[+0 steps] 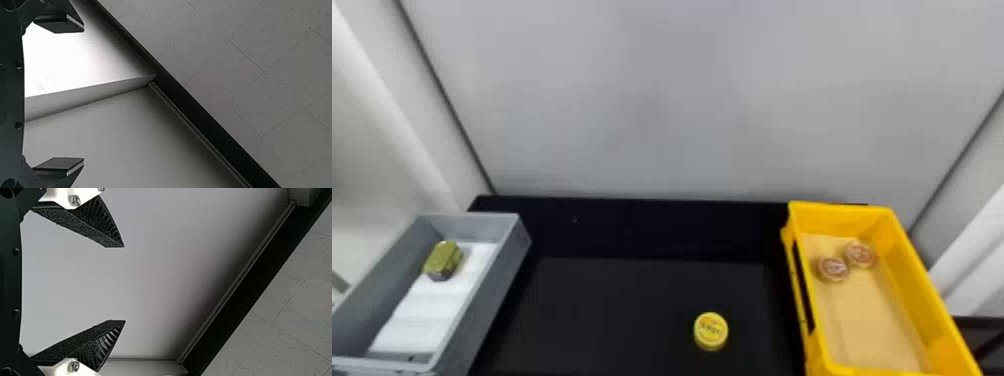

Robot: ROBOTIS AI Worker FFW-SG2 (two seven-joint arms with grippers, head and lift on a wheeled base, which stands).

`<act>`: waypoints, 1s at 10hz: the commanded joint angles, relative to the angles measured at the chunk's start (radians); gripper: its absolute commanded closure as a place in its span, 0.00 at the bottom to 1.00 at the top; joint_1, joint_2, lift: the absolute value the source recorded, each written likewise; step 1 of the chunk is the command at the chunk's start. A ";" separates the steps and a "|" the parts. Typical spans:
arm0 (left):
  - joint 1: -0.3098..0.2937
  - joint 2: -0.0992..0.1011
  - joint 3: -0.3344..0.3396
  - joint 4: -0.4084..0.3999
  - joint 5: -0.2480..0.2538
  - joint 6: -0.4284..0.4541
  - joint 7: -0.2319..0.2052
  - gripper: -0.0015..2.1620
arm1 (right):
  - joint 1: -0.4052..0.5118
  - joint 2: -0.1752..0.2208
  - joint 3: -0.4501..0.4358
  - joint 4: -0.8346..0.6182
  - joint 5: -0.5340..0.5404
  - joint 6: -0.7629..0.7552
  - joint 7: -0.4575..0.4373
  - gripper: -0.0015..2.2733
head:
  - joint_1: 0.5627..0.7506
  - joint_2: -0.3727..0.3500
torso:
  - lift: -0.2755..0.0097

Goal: Pick up the round yellow can and place it in the yellow rectangular box

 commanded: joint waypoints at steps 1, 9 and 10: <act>0.000 -0.004 -0.004 0.000 0.000 0.000 -0.001 0.04 | 0.002 0.003 0.000 -0.004 0.000 0.009 0.001 0.04 | 0.70 0.60 | 0.96; -0.003 0.003 -0.024 0.010 0.002 0.002 -0.003 0.04 | -0.058 0.080 -0.048 -0.051 -0.233 0.459 0.009 0.05 | 0.70 0.60 | 0.96; 0.003 0.005 -0.019 0.010 0.002 0.002 -0.003 0.04 | -0.127 0.118 -0.058 -0.054 -0.232 0.698 0.090 0.05 | 0.70 0.60 | 0.96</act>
